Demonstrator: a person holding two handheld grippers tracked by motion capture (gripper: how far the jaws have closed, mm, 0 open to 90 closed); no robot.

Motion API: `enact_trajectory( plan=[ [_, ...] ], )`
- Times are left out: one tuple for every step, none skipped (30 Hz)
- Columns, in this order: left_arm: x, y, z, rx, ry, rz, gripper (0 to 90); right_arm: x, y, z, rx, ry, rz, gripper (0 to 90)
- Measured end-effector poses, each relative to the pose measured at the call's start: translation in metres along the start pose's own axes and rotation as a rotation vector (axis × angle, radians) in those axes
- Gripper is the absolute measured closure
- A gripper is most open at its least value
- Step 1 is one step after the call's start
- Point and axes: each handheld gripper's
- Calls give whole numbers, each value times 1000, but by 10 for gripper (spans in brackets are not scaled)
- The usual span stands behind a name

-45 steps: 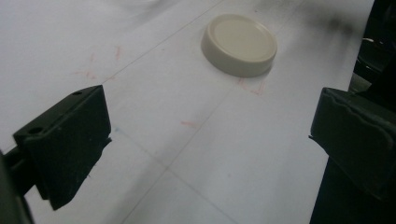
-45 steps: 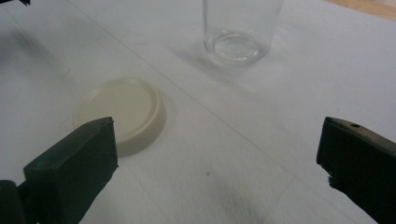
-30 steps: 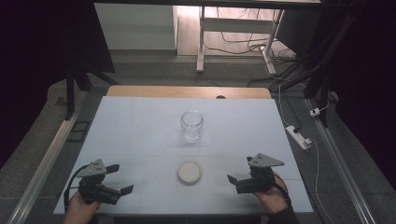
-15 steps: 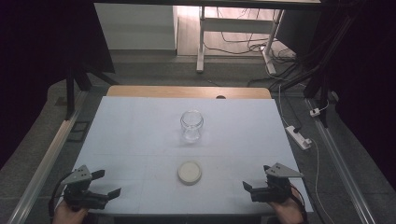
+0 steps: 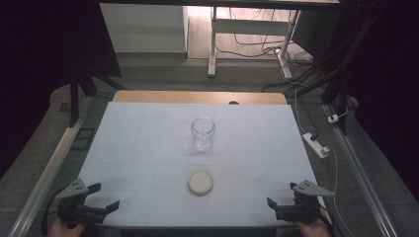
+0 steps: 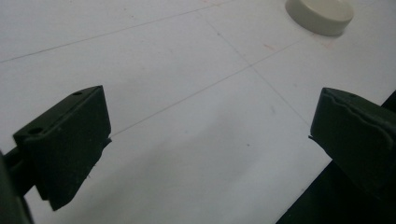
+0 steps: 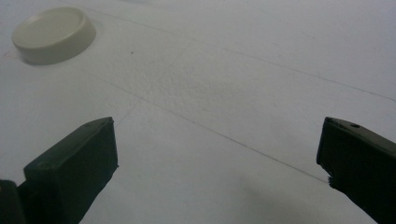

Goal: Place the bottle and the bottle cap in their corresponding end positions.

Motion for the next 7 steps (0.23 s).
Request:
enact_trajectory(
  plan=[
    [-1,0,-1,-2,8,9,0,-1,0,0,2,3,-5,0],
    [-1,0,-1,-3,15,13,0,-1,0,-1,4,10,-11,0],
    [-2,0,-2,-4,19,16,0,-2,0,-1,5,14,-18,0],
    [-2,0,-2,-7,18,15,0,-2,-1,-2,10,18,-20,0],
    [-1,1,-2,-9,19,14,0,-2,-1,-2,12,21,-20,0],
    [-1,1,-2,-9,20,14,0,-2,-1,-2,16,24,-19,0],
    [-1,0,-2,-10,21,14,0,-2,-2,-2,17,26,-17,0]
  ],
)
Point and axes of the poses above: each handheld gripper's, and its own axes: x roughly forward along the jaws, z roughly out of its top, y roughly to its left, and after that the axes turned 8 degrees about x, right-handed
